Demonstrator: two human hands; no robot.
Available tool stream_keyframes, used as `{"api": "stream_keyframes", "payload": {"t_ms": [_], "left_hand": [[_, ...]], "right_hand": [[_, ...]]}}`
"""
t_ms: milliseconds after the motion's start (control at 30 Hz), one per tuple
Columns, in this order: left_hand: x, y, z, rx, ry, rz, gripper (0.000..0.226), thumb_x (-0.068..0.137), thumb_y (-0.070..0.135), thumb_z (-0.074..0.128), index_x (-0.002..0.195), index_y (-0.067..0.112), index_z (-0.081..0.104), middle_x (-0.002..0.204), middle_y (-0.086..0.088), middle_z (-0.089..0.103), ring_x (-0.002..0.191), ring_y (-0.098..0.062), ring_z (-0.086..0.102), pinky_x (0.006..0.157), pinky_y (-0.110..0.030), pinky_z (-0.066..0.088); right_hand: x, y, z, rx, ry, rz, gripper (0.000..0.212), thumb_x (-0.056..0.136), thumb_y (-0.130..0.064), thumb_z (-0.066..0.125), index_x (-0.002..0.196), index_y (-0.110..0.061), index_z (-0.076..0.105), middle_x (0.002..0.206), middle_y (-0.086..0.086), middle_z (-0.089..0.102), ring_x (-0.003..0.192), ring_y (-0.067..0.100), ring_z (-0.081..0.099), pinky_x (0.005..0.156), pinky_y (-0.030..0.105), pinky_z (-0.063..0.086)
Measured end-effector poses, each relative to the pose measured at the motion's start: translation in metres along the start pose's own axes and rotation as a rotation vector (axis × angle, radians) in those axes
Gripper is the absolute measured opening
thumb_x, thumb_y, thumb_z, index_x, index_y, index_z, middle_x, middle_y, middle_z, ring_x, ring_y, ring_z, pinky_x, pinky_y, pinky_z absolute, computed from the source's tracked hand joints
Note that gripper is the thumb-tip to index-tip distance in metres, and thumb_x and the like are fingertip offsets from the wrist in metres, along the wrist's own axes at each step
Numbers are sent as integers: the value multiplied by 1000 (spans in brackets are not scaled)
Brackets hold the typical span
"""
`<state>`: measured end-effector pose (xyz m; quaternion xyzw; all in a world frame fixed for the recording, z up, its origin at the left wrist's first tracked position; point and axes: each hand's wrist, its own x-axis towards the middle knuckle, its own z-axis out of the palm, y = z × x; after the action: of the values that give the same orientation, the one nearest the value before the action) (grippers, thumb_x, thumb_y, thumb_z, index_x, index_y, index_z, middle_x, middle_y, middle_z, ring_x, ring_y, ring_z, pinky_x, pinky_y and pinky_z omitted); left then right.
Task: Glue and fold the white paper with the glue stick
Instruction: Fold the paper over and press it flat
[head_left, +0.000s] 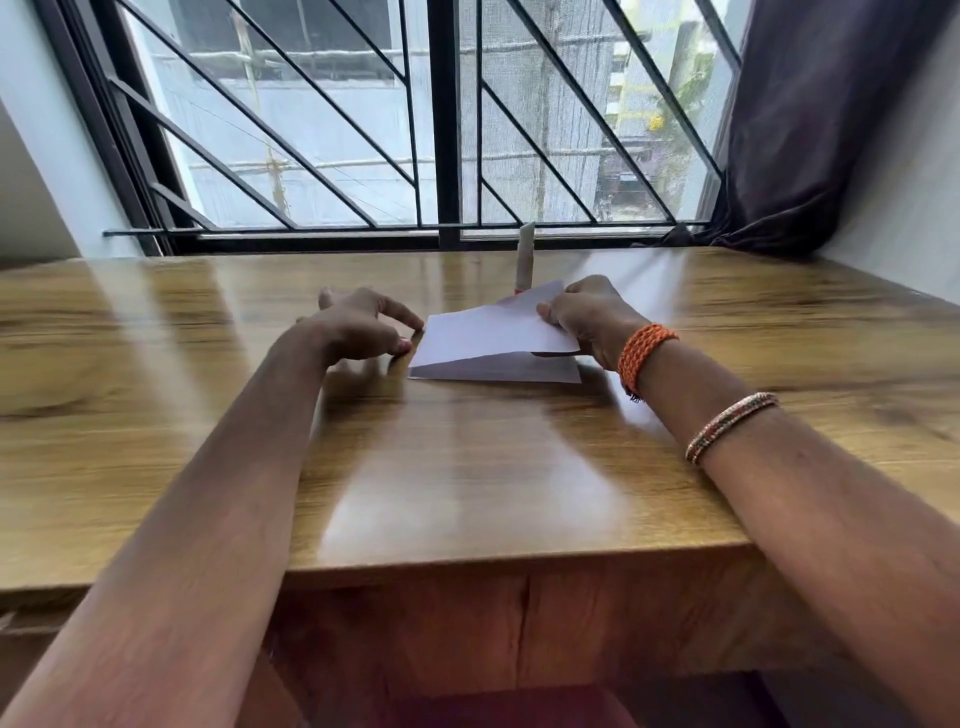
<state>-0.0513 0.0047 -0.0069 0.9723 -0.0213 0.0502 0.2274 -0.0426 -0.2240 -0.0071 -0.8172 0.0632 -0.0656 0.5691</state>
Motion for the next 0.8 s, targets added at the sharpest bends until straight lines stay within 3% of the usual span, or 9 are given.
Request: {"api": "stream_keyframes", "payload": {"t_ms": [100,233,333,467,600,800], "left_hand": [[-2,3,-1,22,26,5,34,84,22,65,112,42,64,155,-13,21,143,-34,-2,116,-48,2],[-3,4,-2,2,28,5,35,85,21,64,115,38,64,156,-14,19,144,-32,-2,117,-45,-1],[-2,2,-1,-17,11,-7,36,85,20,64,116,38,63,150,-19,29,142,-33,0,117,-44,2],[-3,3,-1,-16,14,-12,28,83,24,65,98,48,67,151,-20,25,143,-34,-5,116,-52,-3],[-5,5,-1,-21,32,16,33,84,21,64,98,51,62,155,-17,21,144,-32,-14,114,-55,-6],[-3,3,0,11,5,-6,33,82,22,65,97,52,62,153,-26,19,144,-31,-16,115,-54,-7]], "right_hand": [[3,2,0,-10,0,-5,14,83,-5,65,72,-5,57,102,22,67,96,33,66,90,48,55],[3,2,0,-11,-6,-9,13,84,-6,65,73,-5,58,103,22,67,98,33,66,91,49,54],[3,3,0,-23,-8,-18,9,85,-6,63,83,2,59,107,24,67,99,34,66,92,50,53],[3,3,0,-45,-11,-23,6,84,-6,63,82,-1,61,106,24,67,98,35,66,90,51,54],[2,3,1,-89,-2,-38,16,86,-9,62,95,4,63,107,21,67,99,32,65,93,47,53],[-2,3,2,-139,5,-82,30,86,-12,61,107,9,63,107,25,68,98,36,67,87,52,55]]}}
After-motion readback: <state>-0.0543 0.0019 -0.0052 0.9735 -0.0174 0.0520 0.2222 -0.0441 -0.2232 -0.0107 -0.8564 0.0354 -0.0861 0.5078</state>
